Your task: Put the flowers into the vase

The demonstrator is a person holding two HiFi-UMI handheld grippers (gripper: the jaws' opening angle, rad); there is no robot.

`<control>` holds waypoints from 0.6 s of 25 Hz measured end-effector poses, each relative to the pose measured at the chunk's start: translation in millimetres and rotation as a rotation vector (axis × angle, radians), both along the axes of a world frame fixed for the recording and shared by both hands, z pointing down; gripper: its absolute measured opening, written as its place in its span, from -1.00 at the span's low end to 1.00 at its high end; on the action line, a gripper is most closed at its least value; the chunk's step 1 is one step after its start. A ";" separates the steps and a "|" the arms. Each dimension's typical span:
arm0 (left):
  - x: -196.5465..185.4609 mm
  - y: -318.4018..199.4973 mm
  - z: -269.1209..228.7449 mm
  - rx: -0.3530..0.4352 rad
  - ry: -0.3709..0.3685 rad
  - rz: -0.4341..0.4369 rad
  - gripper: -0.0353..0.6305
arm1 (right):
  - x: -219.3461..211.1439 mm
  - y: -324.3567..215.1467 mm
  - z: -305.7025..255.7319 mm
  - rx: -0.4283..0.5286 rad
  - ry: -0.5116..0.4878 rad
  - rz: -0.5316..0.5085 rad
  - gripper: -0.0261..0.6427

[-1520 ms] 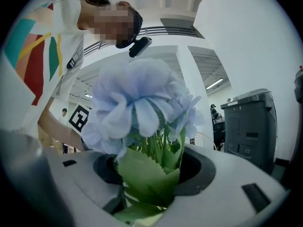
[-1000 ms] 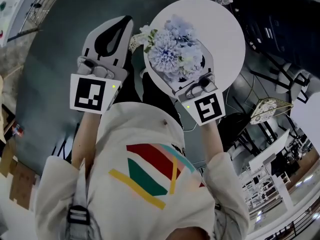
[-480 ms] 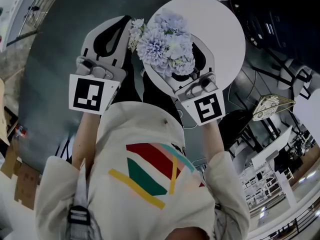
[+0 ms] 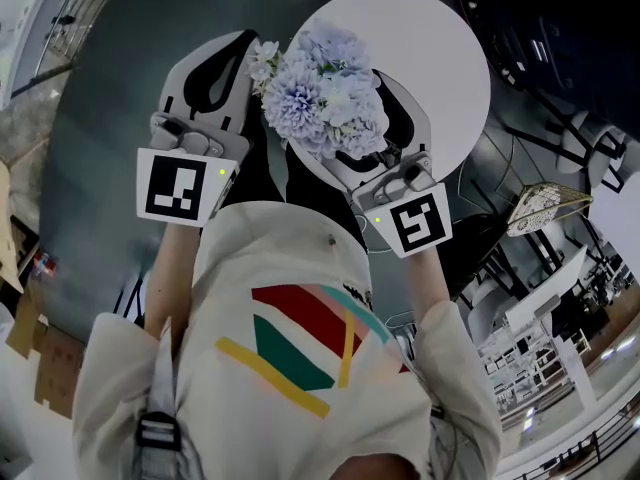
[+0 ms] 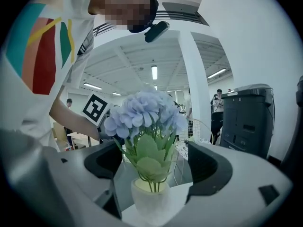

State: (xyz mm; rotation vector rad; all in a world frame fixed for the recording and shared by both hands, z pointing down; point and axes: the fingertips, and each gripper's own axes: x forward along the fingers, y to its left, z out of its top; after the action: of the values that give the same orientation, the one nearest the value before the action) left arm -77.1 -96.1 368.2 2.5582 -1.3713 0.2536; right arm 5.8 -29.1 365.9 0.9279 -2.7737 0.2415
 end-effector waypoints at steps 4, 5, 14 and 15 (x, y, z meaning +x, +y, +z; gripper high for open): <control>4.0 -0.8 -0.8 0.000 0.001 0.005 -0.87 | 8.0 1.8 4.9 -0.032 -0.005 0.022 0.32; 6.4 -1.4 -0.6 -0.001 0.000 0.008 -0.87 | 11.3 1.8 6.8 -0.044 -0.006 0.025 0.32; 5.9 -13.4 9.0 -0.014 -0.008 0.019 -0.87 | 13.1 2.3 28.3 -0.110 0.032 -0.006 0.31; 6.3 -12.4 6.4 -0.015 -0.009 0.020 -0.87 | 14.0 4.9 27.5 -0.112 0.040 -0.010 0.31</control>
State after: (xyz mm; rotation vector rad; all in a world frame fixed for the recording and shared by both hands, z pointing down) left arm -70.8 -108.5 374.6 2.5626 -1.3427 0.2789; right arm 19.8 -24.2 393.4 0.8817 -2.6962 0.3680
